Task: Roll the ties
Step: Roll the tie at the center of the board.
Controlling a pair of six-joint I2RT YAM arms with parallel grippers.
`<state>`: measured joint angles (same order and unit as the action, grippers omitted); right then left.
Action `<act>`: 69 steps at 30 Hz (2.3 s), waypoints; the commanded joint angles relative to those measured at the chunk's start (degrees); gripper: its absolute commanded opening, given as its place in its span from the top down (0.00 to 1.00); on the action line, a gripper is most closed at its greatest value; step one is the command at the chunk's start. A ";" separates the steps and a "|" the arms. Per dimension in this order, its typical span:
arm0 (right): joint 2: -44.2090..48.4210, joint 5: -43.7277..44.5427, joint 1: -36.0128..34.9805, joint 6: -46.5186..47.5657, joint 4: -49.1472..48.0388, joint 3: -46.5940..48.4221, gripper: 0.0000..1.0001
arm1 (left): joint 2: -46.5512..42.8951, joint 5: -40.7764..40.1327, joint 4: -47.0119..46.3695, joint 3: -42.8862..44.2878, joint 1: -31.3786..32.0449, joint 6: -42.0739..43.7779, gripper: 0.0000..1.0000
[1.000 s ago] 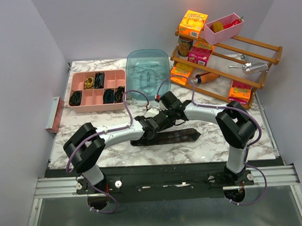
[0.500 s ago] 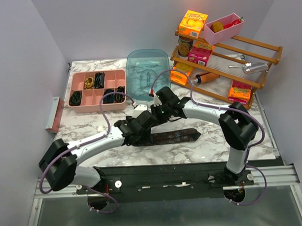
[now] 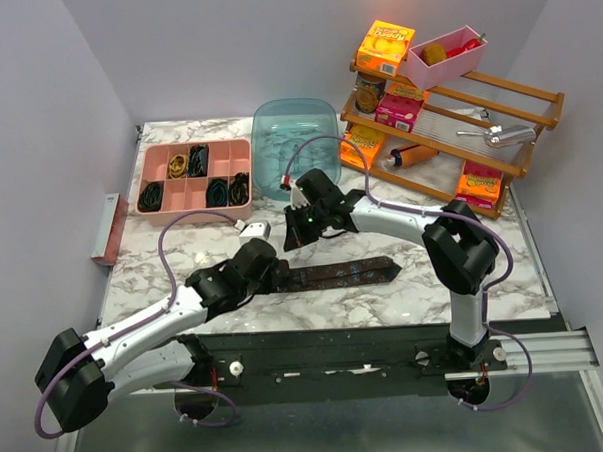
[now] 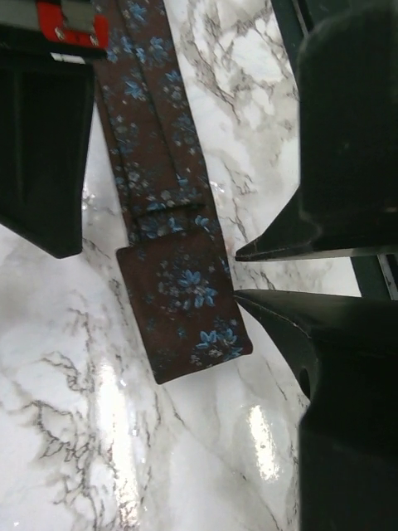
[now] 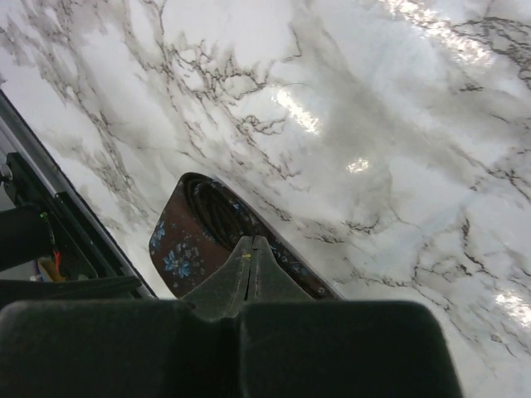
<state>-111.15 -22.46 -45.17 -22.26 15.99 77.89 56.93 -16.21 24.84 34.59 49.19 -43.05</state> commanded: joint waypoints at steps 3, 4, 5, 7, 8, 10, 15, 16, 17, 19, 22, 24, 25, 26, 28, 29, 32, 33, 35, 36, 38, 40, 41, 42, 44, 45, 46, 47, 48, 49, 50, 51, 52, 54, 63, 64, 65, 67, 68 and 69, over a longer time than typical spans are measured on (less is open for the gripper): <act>1.11 -1.98 -2.47 0.11 -0.26 0.87 1.00 | -4.28 2.68 -1.64 -4.00 -0.23 -2.74 0.78; 1.64 -1.63 -2.90 0.03 -0.52 0.34 1.00 | -4.80 2.50 -1.12 -3.92 -0.23 -2.74 0.78; 2.08 -1.54 -3.17 0.02 -0.61 -0.01 1.00 | -4.89 2.32 -0.85 -3.91 -0.23 -2.83 0.78; 3.13 -1.71 -3.52 -0.15 -1.04 -1.50 0.99 | -4.90 2.15 -0.41 -3.74 -0.23 -2.74 0.80; 3.40 -1.97 -3.70 -0.32 -1.48 -1.95 1.00 | -4.72 1.97 -0.32 -3.74 -0.15 -2.66 0.80; 3.40 -1.98 -4.14 -0.24 -1.84 -2.74 1.00 | -4.20 1.71 0.12 -3.65 -0.15 -2.57 0.80; 3.75 -1.97 -4.84 -0.85 -2.80 -4.58 1.00 | -3.93 1.27 -0.05 -3.30 -0.23 -2.39 0.80; 3.66 -2.15 -5.02 -0.85 -3.15 -4.76 1.00 | -3.84 1.00 -0.14 -3.21 -0.23 -2.13 0.80; 3.58 -2.15 -5.19 -0.85 -3.24 -4.94 1.00 | -3.84 0.65 -0.14 -3.21 -0.32 -2.04 0.80; 3.05 -1.89 -5.37 -0.85 -3.16 -5.20 1.00 | -3.58 0.48 0.12 -2.95 -0.23 -1.87 0.79; 2.08 -0.84 -5.54 -0.85 -3.24 -5.99 1.00 | -3.58 0.39 -0.06 -2.77 -0.41 -1.86 0.75; 1.38 -0.75 -5.54 -0.77 -3.16 -6.34 1.00 | -3.67 0.39 -0.23 -2.95 -0.32 -1.86 0.74; 1.29 -0.66 -5.55 -0.77 -3.33 -7.13 1.00 | -3.84 0.47 -0.14 -3.03 -0.41 -1.86 0.71; 1.20 -0.40 -5.55 -0.77 -3.33 -7.48 1.00 | -3.75 0.47 -0.14 -3.12 -0.41 -1.86 0.70; 1.20 0.04 -5.55 -0.85 -3.33 -8.62 1.00 | -4.01 0.56 -0.14 -3.47 -0.41 -1.95 0.68; 1.29 0.48 -5.63 -0.77 -3.33 -8.98 1.00 | -4.02 0.56 -0.23 -3.56 -0.41 -1.95 0.68; 1.20 0.92 -5.63 -0.94 -3.42 -9.86 1.00 | -4.37 0.91 -0.41 -4.00 -0.32 -2.22 0.66; 1.20 0.92 -5.63 -0.94 -3.42 -9.95 1.00 | -4.45 1.00 -0.58 -4.18 -0.41 -2.22 0.66; 0.94 0.58 -5.72 -1.12 -3.60 -10.03 1.00 | -4.89 1.61 -0.76 -4.44 -0.41 -2.30 0.65; 0.94 0.49 -5.72 -1.20 -3.60 -10.04 1.00 | -4.98 1.79 -0.93 -4.70 -0.41 -2.30 0.65; 1.64 0.40 -5.72 -1.21 -3.68 -10.12 1.00 | -5.68 2.40 -1.20 -5.06 -0.41 -2.57 0.64; 2.52 0.75 -5.72 -1.21 -3.51 -9.86 1.00 | -6.56 2.85 -1.81 -5.58 -0.41 -2.48 0.63; 3.83 1.36 -5.81 -1.12 -3.42 -9.69 1.00 | -6.83 3.11 -2.07 -5.76 -0.41 -2.48 0.63; 4.53 1.71 -5.72 -0.94 -3.33 -9.08 1.00 | -7.09 4.16 -2.42 -6.11 -0.41 -2.31 0.63; 5.68 2.59 -5.81 -0.77 -2.81 -7.93 1.00 | -7.71 5.30 -3.39 -7.08 -0.32 -2.22 0.63; 6.55 2.94 -5.81 -0.51 -2.46 -7.32 1.00 | -7.88 6.44 -3.83 -7.51 -0.32 -2.22 0.65; 6.91 3.21 -5.81 -0.50 -2.11 -6.01 1.00 | -8.23 7.06 -4.53 -8.30 -0.32 -2.22 0.70; 7.09 3.73 -5.72 -0.59 -2.01 -5.38 1.00 | -8.50 7.41 -4.80 -8.74 -0.32 -2.39 0.73; 7.09 4.00 -5.72 -0.76 -2.01 -4.68 1.00 | -8.76 7.68 -4.98 -9.18 -0.23 -2.65 0.77; 6.92 3.83 -5.72 -0.77 -2.01 -3.02 1.00 | -9.20 8.29 -5.50 -10.06 0.03 -2.74 0.87; 6.57 3.56 -5.72 -0.77 -1.93 -2.13 0.99 | -9.38 8.47 -5.77 -10.59 0.12 -2.92 0.91; 6.04 3.82 -5.81 -0.59 -1.84 -1.17 0.99 | -9.55 8.73 -6.03 -11.03 0.20 -3.18 0.94; 4.73 4.00 -5.81 -0.50 -1.84 -0.38 0.99 | -9.64 9.35 -6.29 -11.82 0.55 -3.27 1.00; 2.62 3.83 -5.81 -0.07 -1.58 2.43 0.99 | -9.73 9.88 -7.35 -12.61 1.08 -3.71 1.00; -5.65 3.82 -5.90 0.55 1.68 6.58 1.00 | -5.52 6.82 -12.01 -16.39 7.76 -7.66 1.00; -5.83 4.00 -5.90 0.64 1.94 6.49 1.00 | -4.64 6.19 -12.01 -16.83 8.20 -8.01 1.00; -6.09 4.26 -5.98 0.90 2.38 6.66 1.00 | -4.28 5.32 -11.92 -16.92 8.55 -8.63 1.00; -6.53 4.35 -5.98 1.17 2.99 6.49 1.00 | -3.49 3.03 -11.57 -17.19 9.17 -9.16 1.00; -6.71 4.35 -5.98 1.25 3.08 6.57 1.00 | -3.14 2.41 -11.13 -17.19 9.26 -9.25 1.00; -6.97 4.27 -5.98 1.52 3.26 6.58 1.00 | -2.88 1.89 -10.78 -17.10 9.26 -9.68 1.00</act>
<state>-117.36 -19.62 -50.41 -22.28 17.21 83.64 52.93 -9.52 14.31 17.96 57.82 -50.52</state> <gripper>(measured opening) 0.008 0.009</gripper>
